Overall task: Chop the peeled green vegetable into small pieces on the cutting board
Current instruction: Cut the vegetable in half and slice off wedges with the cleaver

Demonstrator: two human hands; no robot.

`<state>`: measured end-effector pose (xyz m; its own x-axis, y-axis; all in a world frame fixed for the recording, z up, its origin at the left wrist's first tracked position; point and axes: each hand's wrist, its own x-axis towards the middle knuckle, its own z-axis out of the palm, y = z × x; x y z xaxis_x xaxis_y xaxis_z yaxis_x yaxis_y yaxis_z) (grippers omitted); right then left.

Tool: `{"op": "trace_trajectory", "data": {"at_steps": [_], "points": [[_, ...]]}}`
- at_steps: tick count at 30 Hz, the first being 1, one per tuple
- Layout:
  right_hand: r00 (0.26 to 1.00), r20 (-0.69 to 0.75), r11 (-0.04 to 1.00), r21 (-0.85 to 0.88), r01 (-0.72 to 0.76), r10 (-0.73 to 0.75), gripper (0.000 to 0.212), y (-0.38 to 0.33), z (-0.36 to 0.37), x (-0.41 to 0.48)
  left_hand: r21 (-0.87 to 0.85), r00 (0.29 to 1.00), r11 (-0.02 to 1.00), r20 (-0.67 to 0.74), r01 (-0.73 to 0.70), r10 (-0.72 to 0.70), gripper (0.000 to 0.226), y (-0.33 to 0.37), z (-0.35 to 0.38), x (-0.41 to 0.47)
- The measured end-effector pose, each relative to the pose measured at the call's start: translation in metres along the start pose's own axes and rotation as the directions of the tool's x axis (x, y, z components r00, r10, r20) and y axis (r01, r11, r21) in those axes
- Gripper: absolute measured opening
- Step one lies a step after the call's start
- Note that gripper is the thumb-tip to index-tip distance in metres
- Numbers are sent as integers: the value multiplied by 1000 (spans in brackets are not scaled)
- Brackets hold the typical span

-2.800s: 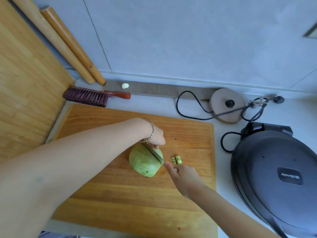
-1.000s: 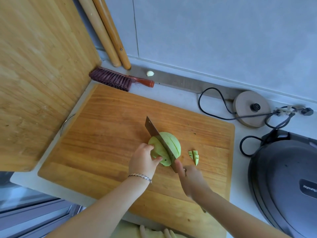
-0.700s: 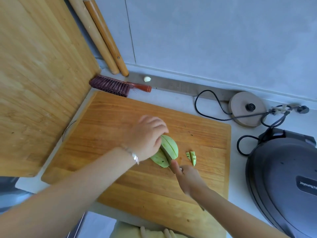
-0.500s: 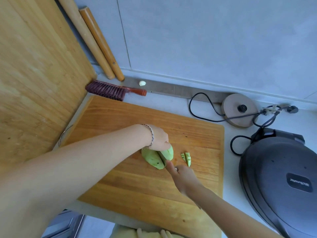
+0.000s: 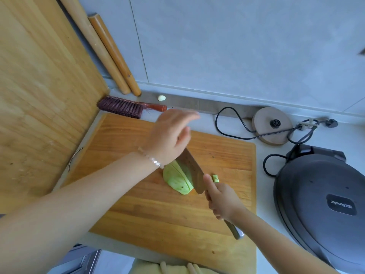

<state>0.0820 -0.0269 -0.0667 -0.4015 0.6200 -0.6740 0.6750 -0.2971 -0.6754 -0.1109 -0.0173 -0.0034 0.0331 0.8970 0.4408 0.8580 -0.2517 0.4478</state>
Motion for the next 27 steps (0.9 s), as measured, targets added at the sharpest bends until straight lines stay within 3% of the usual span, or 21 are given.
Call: {"op": "trace_trajectory", "data": {"at_steps": [1, 2, 3, 5, 6, 8, 9, 12, 15, 20, 23, 25, 26, 27], "points": [[1000, -6, 999, 53, -5, 5, 57, -2, -2, -1, 35, 986, 999, -168, 6, 0, 30, -3, -1, -13], [1000, -17, 995, 100, -10, 12, 58, -5, -5, -3, 76, 972, 997, -235, 16, 2, 30, -6, 0, -28], [999, -33, 990, 141, -16, 21, 58, -7, -8, -3, 98, 981, 995, -194, 11, 9, 30, -13, 4, -43], [997, -69, 982, 187, -23, 37, 58, -10, -15, -4, 156, 991, 986, 124, -64, 45, 37, -29, 18, -64], [996, -85, 981, 191, -25, 42, 58, -9, -19, -4, 194, 934, 977, 357, -92, 17, 49, -34, 24, -70], [993, -110, 983, 180, -29, 49, 58, -7, -27, -6, 255, 695, 960, 712, -119, -103, 81, -42, 34, -72], [992, -115, 984, 173, -35, 55, 58, -4, -30, -7, 279, 614, 948, 778, -151, -131, 93, -45, 37, -69], [991, -112, 985, 159, -62, 80, 59, 3, -37, -11, 297, 530, 920, 839, -257, -123, 110, -49, 52, -56], [989, -115, 987, 145, -75, 93, 58, 8, -40, -14, 283, 445, 916, 885, -284, -136, 101, -47, 67, -47], [988, -119, 990, 114, -83, 96, 58, 6, -42, -15, 278, 465, 934, 873, -223, -148, 91, -50, 70, -51], [992, -97, 996, 59, -71, 77, 58, 0, -38, -16, 307, 582, 944, 792, -120, -184, 97, -49, 64, -68], [995, -69, 998, 7, -67, 67, 57, -5, -33, -18, 305, 715, 939, 621, 158, -322, 99, -45, 59, -85], [997, -58, 998, -34, -61, 58, 57, -7, -29, -19, 249, 744, 896, 499, 369, -445, 95, -42, 56, -95], [998, -50, 995, -84, -50, 46, 57, -10, -25, -20, 136, 711, 799, 386, 586, -587, 87, -40, 55, -103]]}}
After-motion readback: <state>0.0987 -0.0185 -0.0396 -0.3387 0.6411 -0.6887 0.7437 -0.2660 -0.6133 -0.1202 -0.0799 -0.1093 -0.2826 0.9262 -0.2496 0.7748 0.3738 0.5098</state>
